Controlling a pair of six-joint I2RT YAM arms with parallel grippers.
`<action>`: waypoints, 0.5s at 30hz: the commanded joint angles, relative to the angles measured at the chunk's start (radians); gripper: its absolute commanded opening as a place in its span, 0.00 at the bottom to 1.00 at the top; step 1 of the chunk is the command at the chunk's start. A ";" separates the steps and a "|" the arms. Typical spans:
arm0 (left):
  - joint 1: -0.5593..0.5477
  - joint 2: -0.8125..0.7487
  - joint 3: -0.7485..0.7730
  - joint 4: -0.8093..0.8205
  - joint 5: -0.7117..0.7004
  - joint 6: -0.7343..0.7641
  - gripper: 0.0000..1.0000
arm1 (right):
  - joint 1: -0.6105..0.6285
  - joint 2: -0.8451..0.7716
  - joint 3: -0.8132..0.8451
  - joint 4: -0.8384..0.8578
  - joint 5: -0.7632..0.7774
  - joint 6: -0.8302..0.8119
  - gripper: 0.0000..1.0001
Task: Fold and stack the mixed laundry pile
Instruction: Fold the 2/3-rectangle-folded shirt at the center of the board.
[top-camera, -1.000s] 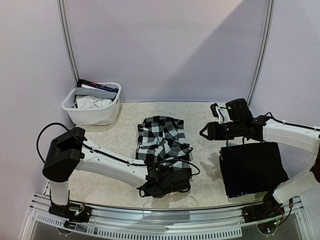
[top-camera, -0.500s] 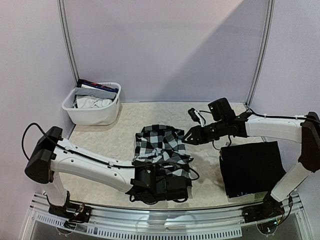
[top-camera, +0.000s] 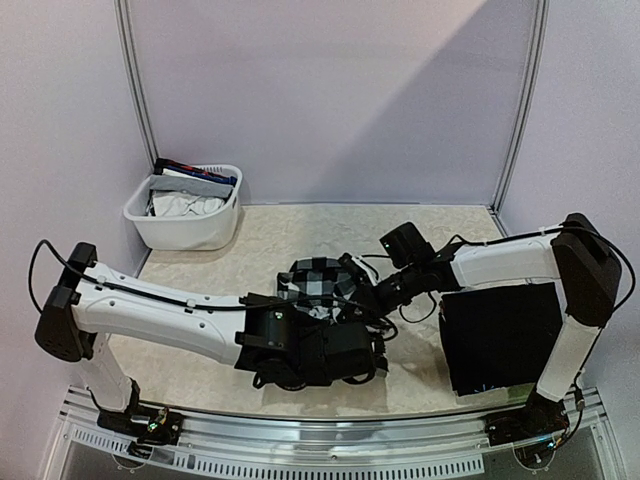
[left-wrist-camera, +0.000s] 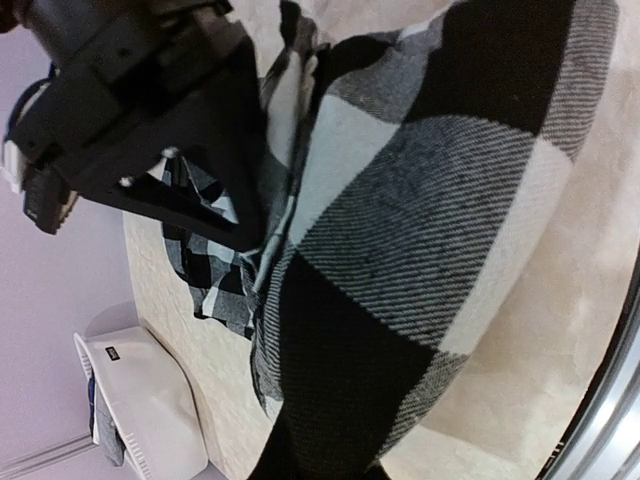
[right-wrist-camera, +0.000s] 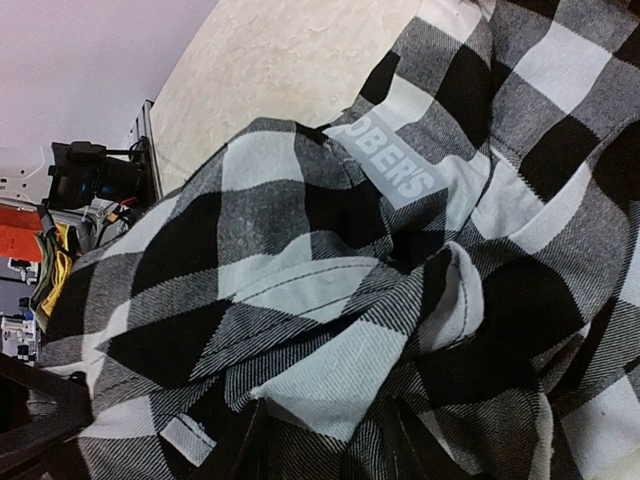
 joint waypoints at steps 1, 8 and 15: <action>0.048 0.005 0.072 0.012 0.009 0.060 0.00 | 0.021 0.035 -0.031 0.055 -0.023 0.015 0.39; 0.071 0.018 0.113 0.028 0.028 0.102 0.00 | 0.009 -0.005 0.105 -0.128 0.208 -0.020 0.43; 0.060 0.029 0.052 -0.001 0.039 0.014 0.00 | -0.027 -0.138 0.189 -0.301 0.581 0.030 0.61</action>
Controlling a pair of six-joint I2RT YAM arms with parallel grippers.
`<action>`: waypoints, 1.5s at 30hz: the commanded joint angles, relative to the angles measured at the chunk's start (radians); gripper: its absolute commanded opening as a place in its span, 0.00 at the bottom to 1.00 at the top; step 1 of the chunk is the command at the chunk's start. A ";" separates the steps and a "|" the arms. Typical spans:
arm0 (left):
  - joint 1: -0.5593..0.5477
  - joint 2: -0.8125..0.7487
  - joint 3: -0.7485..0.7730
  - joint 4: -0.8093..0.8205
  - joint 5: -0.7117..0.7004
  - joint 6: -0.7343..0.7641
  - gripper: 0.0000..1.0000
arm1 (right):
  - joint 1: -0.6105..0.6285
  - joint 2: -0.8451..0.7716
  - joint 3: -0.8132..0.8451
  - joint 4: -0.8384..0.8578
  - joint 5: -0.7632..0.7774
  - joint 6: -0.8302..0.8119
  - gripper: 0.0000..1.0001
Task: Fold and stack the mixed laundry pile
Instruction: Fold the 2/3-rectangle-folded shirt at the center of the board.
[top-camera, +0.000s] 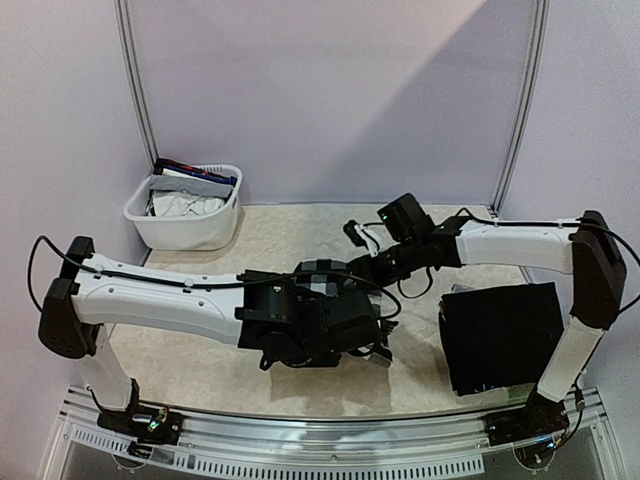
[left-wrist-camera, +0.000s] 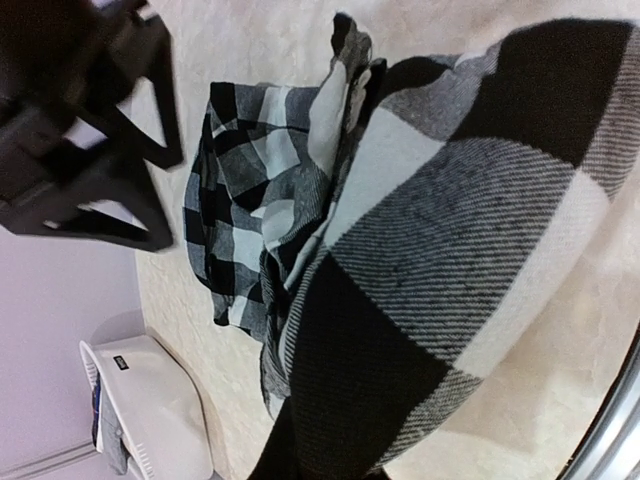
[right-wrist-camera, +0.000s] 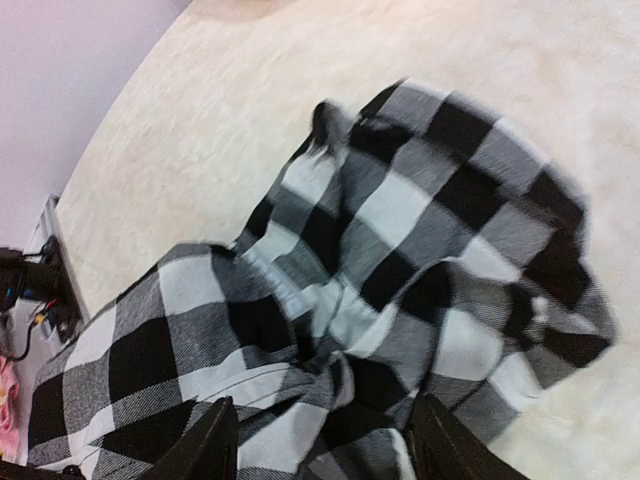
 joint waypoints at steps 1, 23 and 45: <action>-0.006 0.023 -0.049 -0.003 0.015 -0.069 0.00 | -0.018 -0.128 -0.018 -0.128 0.278 0.033 0.63; -0.053 0.029 -0.166 0.048 0.067 -0.179 0.00 | 0.105 -0.334 -0.406 0.029 0.148 0.153 0.47; -0.053 -0.033 -0.238 0.123 0.109 -0.171 0.00 | 0.097 0.094 -0.133 0.153 0.093 0.088 0.36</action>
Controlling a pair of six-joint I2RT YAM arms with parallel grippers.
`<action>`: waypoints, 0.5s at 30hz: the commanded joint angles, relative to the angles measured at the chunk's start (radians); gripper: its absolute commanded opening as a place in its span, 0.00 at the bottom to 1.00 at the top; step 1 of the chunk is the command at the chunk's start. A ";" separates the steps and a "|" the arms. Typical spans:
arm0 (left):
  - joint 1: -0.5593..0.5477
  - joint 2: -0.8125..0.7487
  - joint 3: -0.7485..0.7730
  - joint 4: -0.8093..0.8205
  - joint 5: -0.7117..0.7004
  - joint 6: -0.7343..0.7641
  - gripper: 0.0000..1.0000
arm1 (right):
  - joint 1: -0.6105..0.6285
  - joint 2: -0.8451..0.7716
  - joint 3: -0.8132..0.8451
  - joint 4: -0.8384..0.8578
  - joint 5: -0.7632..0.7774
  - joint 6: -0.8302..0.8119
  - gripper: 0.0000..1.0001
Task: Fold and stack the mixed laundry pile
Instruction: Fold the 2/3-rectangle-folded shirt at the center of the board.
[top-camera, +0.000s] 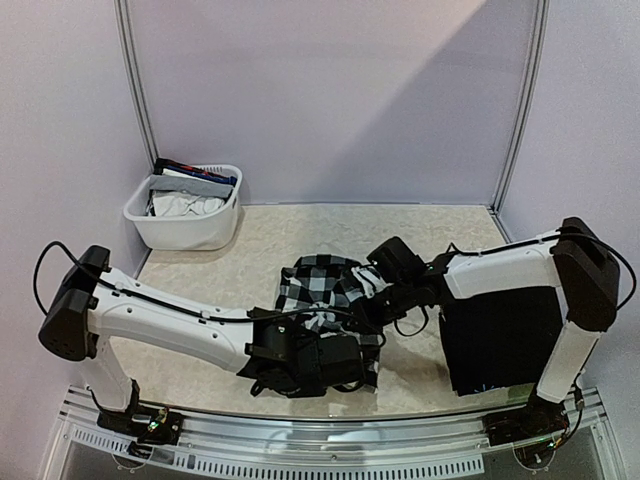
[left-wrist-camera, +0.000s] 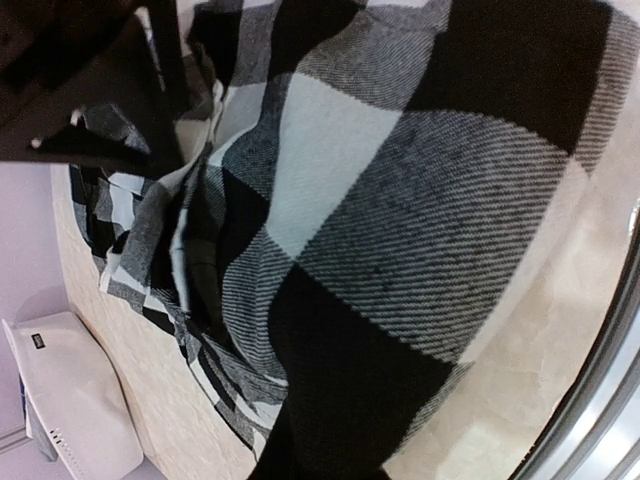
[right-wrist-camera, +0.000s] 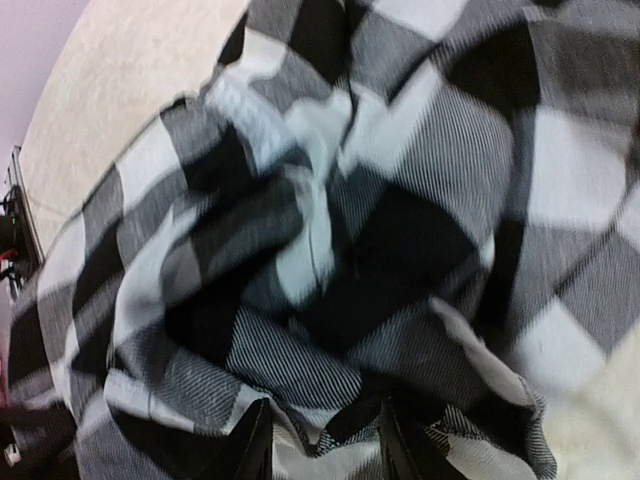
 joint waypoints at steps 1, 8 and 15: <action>-0.012 -0.048 -0.024 0.032 0.025 -0.006 0.00 | -0.018 0.113 0.106 0.033 0.019 -0.032 0.36; -0.012 -0.084 -0.034 0.032 0.023 -0.001 0.00 | -0.073 0.253 0.206 -0.028 0.068 -0.044 0.36; -0.012 -0.094 0.011 -0.007 -0.015 0.032 0.00 | -0.081 0.141 0.232 -0.129 0.142 -0.062 0.42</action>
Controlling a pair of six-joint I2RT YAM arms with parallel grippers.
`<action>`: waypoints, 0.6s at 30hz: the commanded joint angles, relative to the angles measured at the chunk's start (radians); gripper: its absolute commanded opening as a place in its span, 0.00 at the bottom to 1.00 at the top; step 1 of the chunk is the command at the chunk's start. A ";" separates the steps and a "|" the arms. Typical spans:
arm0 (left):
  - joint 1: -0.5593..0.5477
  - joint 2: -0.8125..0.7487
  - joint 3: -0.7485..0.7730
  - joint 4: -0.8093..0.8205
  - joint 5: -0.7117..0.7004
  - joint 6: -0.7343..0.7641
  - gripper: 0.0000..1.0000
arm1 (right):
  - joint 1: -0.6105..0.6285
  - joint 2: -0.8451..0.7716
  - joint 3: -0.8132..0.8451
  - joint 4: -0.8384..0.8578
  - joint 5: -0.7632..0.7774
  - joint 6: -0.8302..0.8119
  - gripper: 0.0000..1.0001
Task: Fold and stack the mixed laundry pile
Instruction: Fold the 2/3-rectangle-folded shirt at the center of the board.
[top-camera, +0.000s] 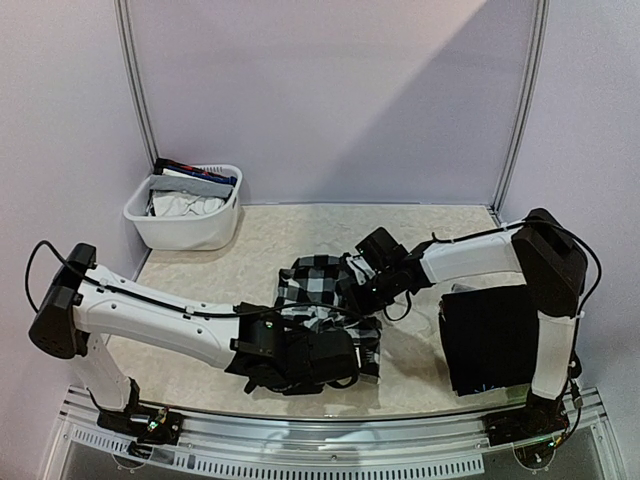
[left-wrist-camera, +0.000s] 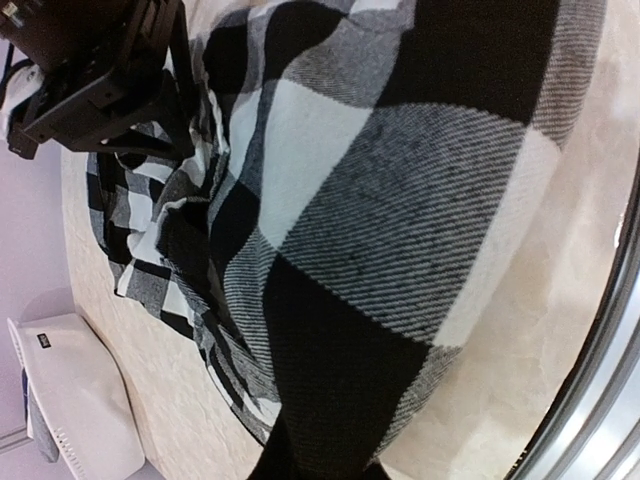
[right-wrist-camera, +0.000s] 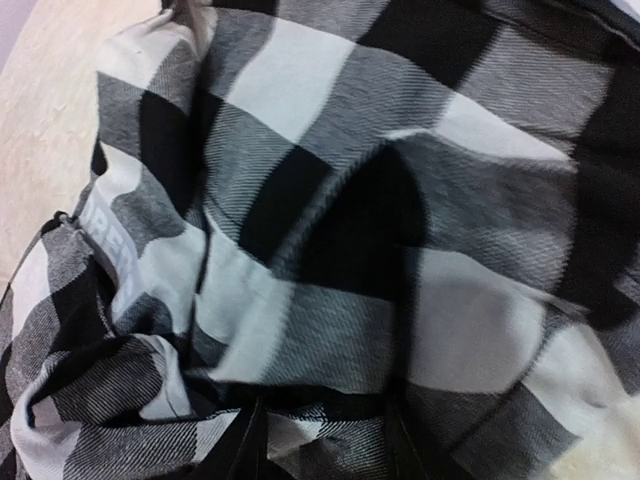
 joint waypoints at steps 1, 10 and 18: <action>-0.012 -0.035 0.051 -0.031 -0.024 0.032 0.00 | -0.010 -0.105 0.012 -0.102 0.065 -0.029 0.43; 0.015 -0.006 0.151 -0.064 -0.051 0.121 0.00 | -0.010 -0.362 -0.087 -0.047 -0.039 -0.092 0.49; 0.069 -0.004 0.238 -0.070 -0.006 0.234 0.00 | -0.010 -0.321 -0.155 0.087 -0.369 -0.158 0.38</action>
